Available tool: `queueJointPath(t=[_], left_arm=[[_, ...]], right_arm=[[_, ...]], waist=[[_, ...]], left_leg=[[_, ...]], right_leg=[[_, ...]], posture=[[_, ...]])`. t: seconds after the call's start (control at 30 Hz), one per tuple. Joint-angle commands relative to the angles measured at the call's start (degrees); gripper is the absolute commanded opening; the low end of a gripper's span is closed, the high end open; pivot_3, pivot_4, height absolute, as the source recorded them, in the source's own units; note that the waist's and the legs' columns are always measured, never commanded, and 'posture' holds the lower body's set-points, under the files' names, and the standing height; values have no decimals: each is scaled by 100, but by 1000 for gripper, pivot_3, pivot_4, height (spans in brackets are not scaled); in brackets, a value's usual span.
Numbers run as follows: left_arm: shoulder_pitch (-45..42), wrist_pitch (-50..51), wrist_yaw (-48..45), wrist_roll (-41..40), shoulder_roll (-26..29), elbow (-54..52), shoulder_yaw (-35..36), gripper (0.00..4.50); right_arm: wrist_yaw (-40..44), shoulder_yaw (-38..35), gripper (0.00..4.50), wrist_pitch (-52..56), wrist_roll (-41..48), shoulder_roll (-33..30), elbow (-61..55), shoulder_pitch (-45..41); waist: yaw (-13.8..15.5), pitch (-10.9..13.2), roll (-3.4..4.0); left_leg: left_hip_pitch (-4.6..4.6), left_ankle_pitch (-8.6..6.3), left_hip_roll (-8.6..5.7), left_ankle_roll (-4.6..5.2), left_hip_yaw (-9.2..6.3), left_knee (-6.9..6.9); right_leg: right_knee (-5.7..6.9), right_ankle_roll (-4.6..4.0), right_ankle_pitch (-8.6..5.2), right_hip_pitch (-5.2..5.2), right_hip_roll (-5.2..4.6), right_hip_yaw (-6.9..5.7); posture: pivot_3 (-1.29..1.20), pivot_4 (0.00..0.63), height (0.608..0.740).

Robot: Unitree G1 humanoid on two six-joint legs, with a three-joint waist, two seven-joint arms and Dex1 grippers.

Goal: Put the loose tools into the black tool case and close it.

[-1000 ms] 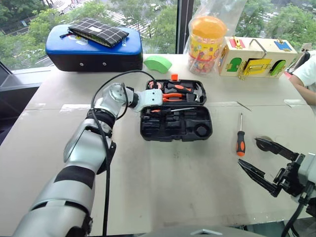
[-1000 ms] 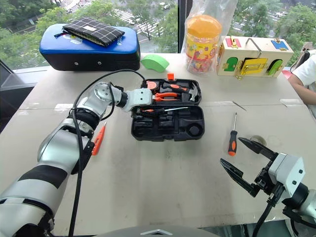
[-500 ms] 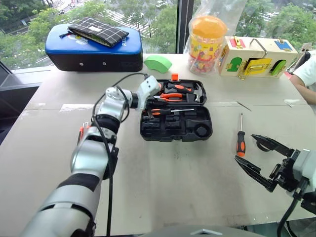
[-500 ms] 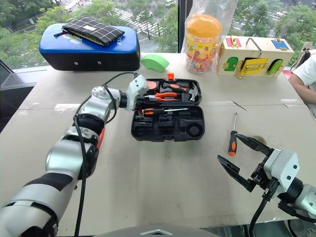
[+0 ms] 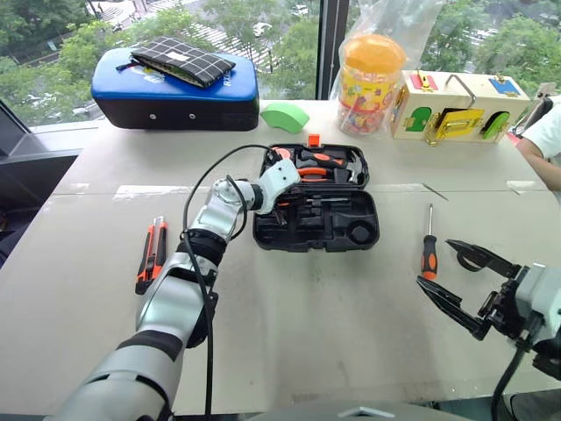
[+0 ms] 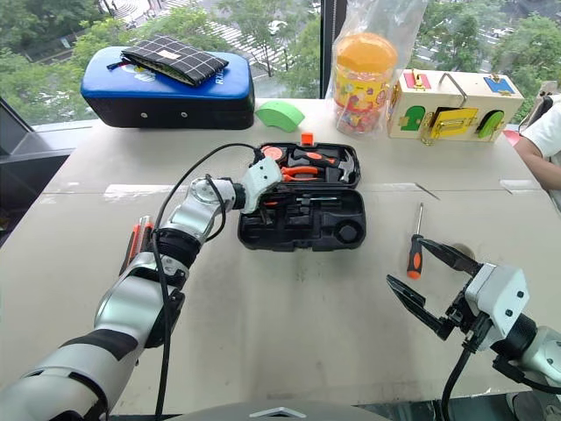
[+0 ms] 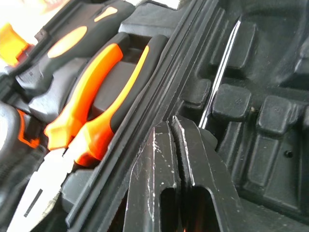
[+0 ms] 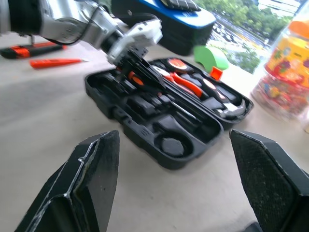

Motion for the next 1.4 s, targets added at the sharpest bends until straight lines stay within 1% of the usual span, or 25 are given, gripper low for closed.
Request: queueJointPath(t=[0.03, 0.07, 0.13, 0.17, 0.23, 0.27, 0.33, 0.37, 0.4, 0.43, 0.5, 0.53, 0.57, 0.6, 0.7, 0.73, 0.83, 0.87, 0.93, 1.0, 1.07, 1.2, 1.27, 1.33, 1.4], left_arm=[[88, 145, -522, -1069, -129, -398, 722, 56], [123, 405, -817, -1436, -110, -704, 913, 56], [479, 1607, -1739, -2409, 167, -2057, 1062, 599], [649, 2065, -2035, -2738, 283, -2609, 1063, 784], [1074, 2766, -2416, -3220, 632, -3753, 962, 1589], [1248, 3057, -2493, -3393, 798, -4209, 914, 2122], [1646, 3816, -2676, -3855, 1291, -5276, 843, 2960], [1800, 4065, -2718, -4029, 1487, -5672, 838, 3355], [1910, 4251, -2717, -4169, 1632, -5958, 840, 3963], [2023, 4354, -2686, -4257, 1738, -6211, 862, 4446], [2346, 4486, -2636, -4409, 1967, -6802, 915, 4446], [2509, 4559, -2587, -4501, 2066, -7074, 960, 4500], [2634, 4606, -2522, -4576, 2130, -7261, 1000, 4500], [2709, 4636, -2457, -4627, 2162, -7367, 1026, 4500], [2909, 4727, -2218, -4775, 2212, -7664, 1117, 4500], [2978, 4719, -2148, -4791, 2234, -7768, 1131, 4500], [3217, 4828, -1828, -4987, 2269, -8096, 1287, 4500], [3292, 4834, -1709, -5018, 2251, -8148, 1352, 4500], [3478, 4645, -1203, -4914, 2011, -8123, 1559, 4500], [3782, 4512, -664, -4995, 1645, -7938, 1964, 4500], [4170, 4380, -948, -5036, 1821, -7744, 2304, 4500], [4868, 4318, -1278, -5355, 2109, -7465, 3104, 4500], [5399, 4253, -1436, -5376, 2255, -7471, 3522, 4500], [5863, 4151, -1527, -5349, 2364, -7494, 3900, 4500], [6135, 4065, -1547, -5353, 2401, -7526, 4120, 4500]], right_arm=[[-907, 219, 3658, 893, -184, 66, -71, -332], [-1212, 314, 3658, 1213, -257, 99, -105, -496], [-2137, 695, 3658, 2300, -637, 205, -264, -1005], [-2410, 833, 3658, 2679, -763, 214, -320, -1186], [-2827, 1040, 3658, 3555, -672, 390, -242, -1649], [-2983, 1099, 3658, 3937, -594, 507, -177, -1866], [-3506, 1274, 3658, 4874, -691, 911, 98, -2422], [-3734, 1305, 3658, 5295, -768, 1109, 236, -2643], [-3892, 1312, 3658, 5651, -833, 1269, 313, -2823], [-4062, 1345, 3658, 5927, -950, 1382, 434, -2958], [-4204, 1380, 3658, 6337, -1057, 1560, 757, -3174], [-4210, 1378, 3152, 6457, -1066, 1625, 883, -3266], [-4203, 1376, 2837, 6544, -1084, 1645, 940, -3346], [-4205, 1361, 2341, 6616, -1110, 1643, 955, -3412], [-4134, 1280, 1000, 6794, -1138, 1508, 903, -3562], [-4092, 1246, 778, 6843, -1137, 1435, 867, -3604], [-3870, 1161, 781, 6741, -1115, 1032, 719, -3784], [-3729, 1167, 781, 6570, -1074, 872, 673, -3865], [-3194, 1320, 781, 5989, -923, 456, 602, -4098], [-2317, 1486, 781, 5121, -626, 194, 668, -4349], [-1369, 1795, 781, 4441, -370, -54, 969, -4696], [-76, 2798, 781, 3208, -672, -375, 2192, -5732], [751, 3573, 781, 2310, -1132, -405, 3158, -6420], [1485, 4229, 781, 1570, -1515, -242, 4227, -7099], [1844, 4633, 781, 969, -1874, 16, 5195, -7594]], waist=[[-2, 6, 2], [-4, 13, -2], [-29, 30, -1], [-45, 32, 1], [-131, 33, 9], [-153, 30, 19], [-157, 31, 27], [-213, 32, 25], [-202, 37, 33], [-160, 44, 42], [-140, 48, 49], [-147, 48, 50], [-143, 49, 51], [-139, 48, 49], [-139, 50, 53], [-137, 50, 53], [-140, 55, 59], [-150, 60, 66], [-162, 61, 68], [-198, 65, 74], [-280, 59, 53], [-336, 66, 43], [-341, 70, 48], [-343, 81, 57], [-314, 89, 49]], left_leg=[[-4, 0, -1, 0, 1, 0], [-9, 0, 0, 0, -2, 0], [-20, 1, 3, -1, -5, -1], [-22, 1, 4, -2, -5, -2], [-22, 0, 4, -4, -3, -8], [-19, 1, 4, -5, -2, -15], [-13, 1, 4, -7, -5, -18], [-10, 1, 3, -6, -4, -23], [-6, 1, 9, -8, -4, -27], [-5, 2, 6, -9, -4, -26], [-6, 3, 0, -10, -7, -24], [-5, 3, -4, -10, -4, -24], [-6, 2, -6, -9, -3, -25], [-5, 2, -11, -9, -4, -25], [-4, 3, -11, -8, -5, -22], [-4, 3, -12, -8, -4, -22], [-4, 3, -15, -7, -4, -22], [-5, 3, -16, -7, -3, -23], [-2, 3, -16, -7, 0, -26], [4, 3, -9, -6, 4, -26], [12, 3, 5, -6, 11, -30], [24, 2, 32, -6, 8, -44], [24, 2, 34, -7, 9, -46], [30, 2, 33, -8, 24, -51], [36, 2, 32, -9, 34, -56]], right_leg=[[0, -4, -2, -4, -1, 0], [-1, -5, -2, -5, -3, -4], [-1, -6, -1, -15, -2, -5], [-1, -8, -2, -18, -2, -5], [-3, -20, -9, -20, -3, -1], [-7, -22, -11, -20, -4, 0], [-10, -24, -11, -15, -3, -1], [-11, -24, -11, -14, -3, 0], [-13, -25, -12, -12, 2, 4], [-13, -26, -12, -10, 0, 2], [-13, -27, -13, -10, -3, 0], [-14, -28, -13, -10, -5, 2], [-18, -28, -13, -9, -6, 4], [-20, -28, -13, -6, -8, 3], [-20, -27, -12, -4, -6, 2], [-20, -27, -12, -4, -4, 2], [-20, -27, -12, -4, 2, 0], [-20, -26, -12, -4, 7, 0], [-20, -25, -12, -5, 18, 0], [-21, -23, -12, -4, 34, -2], [-20, -21, -12, -3, 44, 1], [-20, -24, -13, -4, 75, 2], [-23, -25, -13, -4, 74, 3], [-27, -26, -12, -5, 70, 14], [-28, -27, -12, -4, 39, 18]], posture=[[0, 150, 740], [0, 150, 740], [0, 150, 740], [0, 150, 740], [0, 150, 740], [0, 150, 740], [0, 150, 740], [0, 150, 740], [0, 150, 740], [0, 150, 740], [0, 150, 740], [0, 150, 740], [0, 150, 740], [0, 150, 740], [0, 150, 740], [0, 150, 740], [0, 150, 740], [0, 150, 740], [0, 150, 740], [0, 150, 740], [0, 150, 740], [0, 150, 740], [0, 150, 740], [0, 150, 740], [0, 150, 740]])
